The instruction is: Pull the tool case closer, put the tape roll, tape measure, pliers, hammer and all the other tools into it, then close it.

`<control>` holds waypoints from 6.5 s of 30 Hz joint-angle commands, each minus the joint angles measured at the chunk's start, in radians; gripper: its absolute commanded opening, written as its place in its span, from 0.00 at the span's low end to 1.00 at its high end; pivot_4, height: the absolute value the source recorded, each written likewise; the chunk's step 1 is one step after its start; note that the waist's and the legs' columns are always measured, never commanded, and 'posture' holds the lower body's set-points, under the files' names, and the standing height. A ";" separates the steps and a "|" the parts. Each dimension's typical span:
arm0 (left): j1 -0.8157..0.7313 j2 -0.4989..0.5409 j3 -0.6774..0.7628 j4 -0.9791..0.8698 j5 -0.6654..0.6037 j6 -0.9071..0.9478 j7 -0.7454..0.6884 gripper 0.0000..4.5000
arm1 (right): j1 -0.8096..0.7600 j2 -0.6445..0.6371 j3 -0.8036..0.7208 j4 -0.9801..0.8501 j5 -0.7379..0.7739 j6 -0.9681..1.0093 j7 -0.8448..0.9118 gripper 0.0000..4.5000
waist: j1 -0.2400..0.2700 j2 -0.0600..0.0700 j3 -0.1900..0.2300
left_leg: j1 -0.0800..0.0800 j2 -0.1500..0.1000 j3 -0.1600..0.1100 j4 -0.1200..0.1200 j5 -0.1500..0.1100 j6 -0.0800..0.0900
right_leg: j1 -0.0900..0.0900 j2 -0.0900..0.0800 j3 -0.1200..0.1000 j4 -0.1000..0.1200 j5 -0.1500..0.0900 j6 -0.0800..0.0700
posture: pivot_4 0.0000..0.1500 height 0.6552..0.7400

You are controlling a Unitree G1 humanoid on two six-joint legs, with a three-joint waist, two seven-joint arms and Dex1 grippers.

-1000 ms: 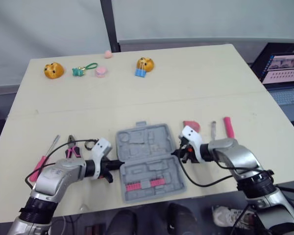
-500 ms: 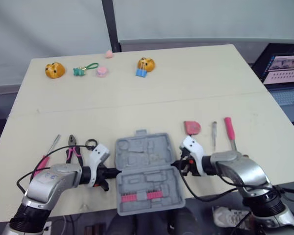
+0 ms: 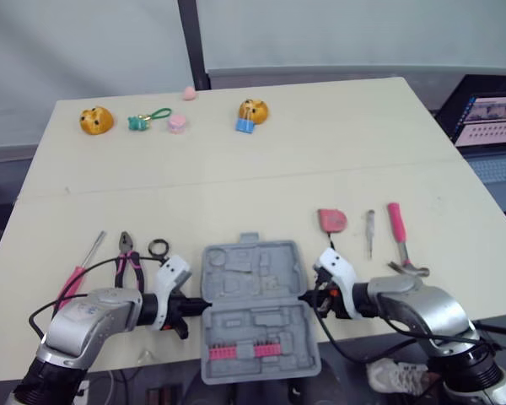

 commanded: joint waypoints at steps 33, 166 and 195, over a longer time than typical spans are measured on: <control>0.170 0.163 0.483 -0.214 -0.317 0.077 -0.158 0.00 | 0.131 -0.232 -0.286 -0.225 0.214 -0.010 0.072 0.01 | 0.022 0.000 0.000 | 0.000 0.001 0.000 0.000 0.000 0.000 | 0.000 -0.001 0.000 -0.001 0.000 0.000 | 1.00 0.71; -0.768 0.187 -0.665 0.449 0.561 -0.040 -0.257 0.61 | 0.959 -0.042 -0.809 -0.576 0.217 -0.756 0.101 1.00 | 0.053 -0.009 -0.004 | 0.001 0.003 0.008 0.014 -0.005 0.003 | 0.001 0.008 0.006 0.006 0.000 0.000 | 1.00 0.71; -0.917 0.235 -0.566 0.176 0.462 0.241 -0.465 0.00 | 0.902 -0.063 -0.749 -0.522 0.209 -0.781 0.098 1.00 | 0.047 -0.009 -0.004 | -0.001 0.003 0.007 0.016 -0.007 0.005 | 0.000 0.008 0.006 0.007 0.000 0.000 | 1.00 0.71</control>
